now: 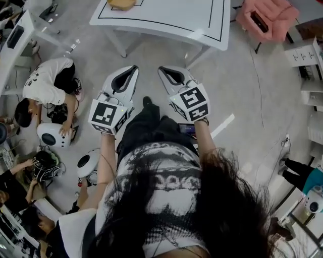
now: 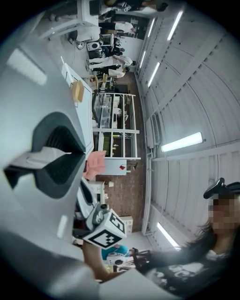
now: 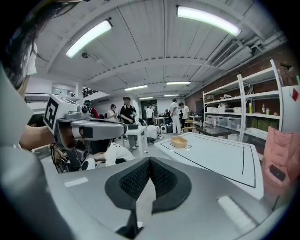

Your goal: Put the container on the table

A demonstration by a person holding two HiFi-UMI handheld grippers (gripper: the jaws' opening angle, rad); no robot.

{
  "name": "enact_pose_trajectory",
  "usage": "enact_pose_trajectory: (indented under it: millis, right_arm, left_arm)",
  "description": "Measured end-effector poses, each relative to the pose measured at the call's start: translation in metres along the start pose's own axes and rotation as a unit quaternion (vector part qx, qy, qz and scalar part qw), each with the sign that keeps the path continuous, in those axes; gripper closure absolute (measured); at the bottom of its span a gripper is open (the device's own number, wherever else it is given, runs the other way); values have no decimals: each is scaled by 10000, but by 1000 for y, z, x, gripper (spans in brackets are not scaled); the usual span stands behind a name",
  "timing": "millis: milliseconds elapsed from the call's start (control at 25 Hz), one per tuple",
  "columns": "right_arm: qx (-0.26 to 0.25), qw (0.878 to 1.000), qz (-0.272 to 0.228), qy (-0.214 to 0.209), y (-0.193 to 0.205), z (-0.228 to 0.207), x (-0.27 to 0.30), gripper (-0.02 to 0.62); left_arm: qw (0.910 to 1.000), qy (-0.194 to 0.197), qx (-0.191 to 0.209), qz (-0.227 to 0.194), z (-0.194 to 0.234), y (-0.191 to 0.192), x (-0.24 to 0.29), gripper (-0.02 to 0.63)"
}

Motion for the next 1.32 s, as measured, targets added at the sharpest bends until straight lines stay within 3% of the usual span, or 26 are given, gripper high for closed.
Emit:
enact_pose_trajectory:
  millis: [280,560,760,1000,1320]
  right_arm:
    - [-46,9997,-126,219,19,14,-58,595]
    - [-77,9991,-183,382,25,26,-96,595]
    - [-145,9985,-183,499,49,15,-88,595]
    - [-157,9985,-294,436,37,27,-105,595]
    - [-229,9975,-285,602,76,-27,-32,595]
  left_arm:
    - [9993,359,65,12,-72,16,-6,606]
    - [9984,535,190,52,-111,18,-21,606]
    - [9982,588,117,-64,-104,43,-3,606]
    - [9986,473,237,40,-116,31,-15,606]
    - [9981,561,268,1,-58,78,56,606]
Point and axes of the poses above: the fingertips, and each gripper's own axes: x forward along the fingers, z to its left, y out of its underside, the point moved 2 cm from there along -x, backward along the fingers, and after that the axes turned 5 degrees about -x, right-handed, at the moved point
